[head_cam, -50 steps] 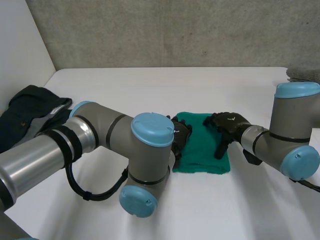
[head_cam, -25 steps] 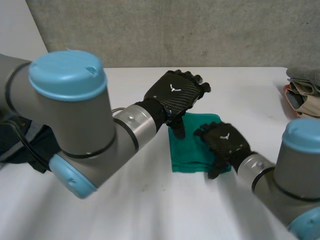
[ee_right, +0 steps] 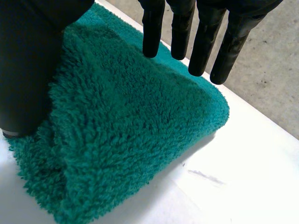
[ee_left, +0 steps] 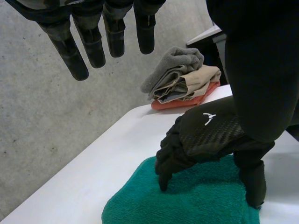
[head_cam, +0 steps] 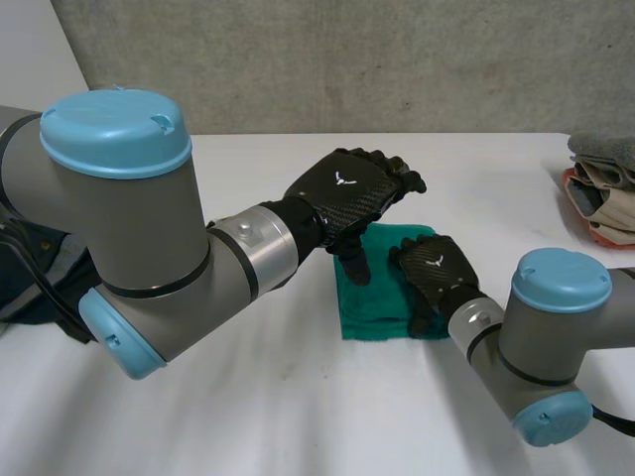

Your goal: Fold the laundry.

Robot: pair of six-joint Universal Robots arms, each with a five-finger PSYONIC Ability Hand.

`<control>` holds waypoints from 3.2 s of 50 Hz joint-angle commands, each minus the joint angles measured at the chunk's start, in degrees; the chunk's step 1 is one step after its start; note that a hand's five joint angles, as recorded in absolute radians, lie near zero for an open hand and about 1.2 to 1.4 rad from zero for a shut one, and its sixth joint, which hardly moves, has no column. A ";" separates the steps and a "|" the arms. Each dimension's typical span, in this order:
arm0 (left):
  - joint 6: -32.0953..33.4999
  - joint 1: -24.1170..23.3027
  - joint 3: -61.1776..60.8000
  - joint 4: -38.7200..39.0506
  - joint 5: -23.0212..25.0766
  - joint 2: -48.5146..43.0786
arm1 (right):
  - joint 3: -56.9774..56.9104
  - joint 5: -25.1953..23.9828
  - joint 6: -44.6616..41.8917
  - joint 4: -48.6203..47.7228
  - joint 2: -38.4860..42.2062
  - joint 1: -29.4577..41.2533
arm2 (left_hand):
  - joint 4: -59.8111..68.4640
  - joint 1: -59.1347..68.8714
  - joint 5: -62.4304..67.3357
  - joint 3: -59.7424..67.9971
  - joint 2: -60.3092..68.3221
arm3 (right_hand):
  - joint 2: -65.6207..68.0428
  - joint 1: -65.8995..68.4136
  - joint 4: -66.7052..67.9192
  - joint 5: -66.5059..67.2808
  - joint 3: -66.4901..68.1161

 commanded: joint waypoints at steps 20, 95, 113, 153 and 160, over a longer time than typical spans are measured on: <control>0.01 1.48 -0.10 0.00 -0.15 1.77 | -12.09 -0.34 0.17 2.98 2.55 -1.69 | -0.62 -1.26 -0.23 -0.81 -0.64 | 58.86 61.09 57.86 59.30 57.90; -4.30 3.51 -1.95 0.36 -0.15 5.91 | -81.89 -29.35 1.41 43.50 33.57 -50.12 | -0.45 -1.09 -0.06 -0.64 -0.47 | 7.08 9.30 6.08 7.51 6.11; -4.30 2.63 -1.95 0.36 -0.15 6.43 | -80.13 -22.06 1.49 44.91 26.81 -51.17 | -0.45 -1.09 -0.06 -0.64 -0.47 | -11.14 -8.91 -12.14 -10.70 -12.10; -3.33 10.71 -16.01 15.64 -13.23 20.75 | -13.68 -5.09 4.83 7.12 -27.07 -21.75 | -3.31 -3.95 -2.92 -3.49 -3.33 | -11.14 -8.91 -12.14 -10.70 -12.10; 1.93 20.37 -20.58 20.22 -16.41 21.64 | -6.84 -12.29 3.95 2.55 -25.85 -2.41 | -3.31 -3.95 -2.92 -3.50 -3.33 | -11.14 -8.91 -12.14 -10.70 -12.10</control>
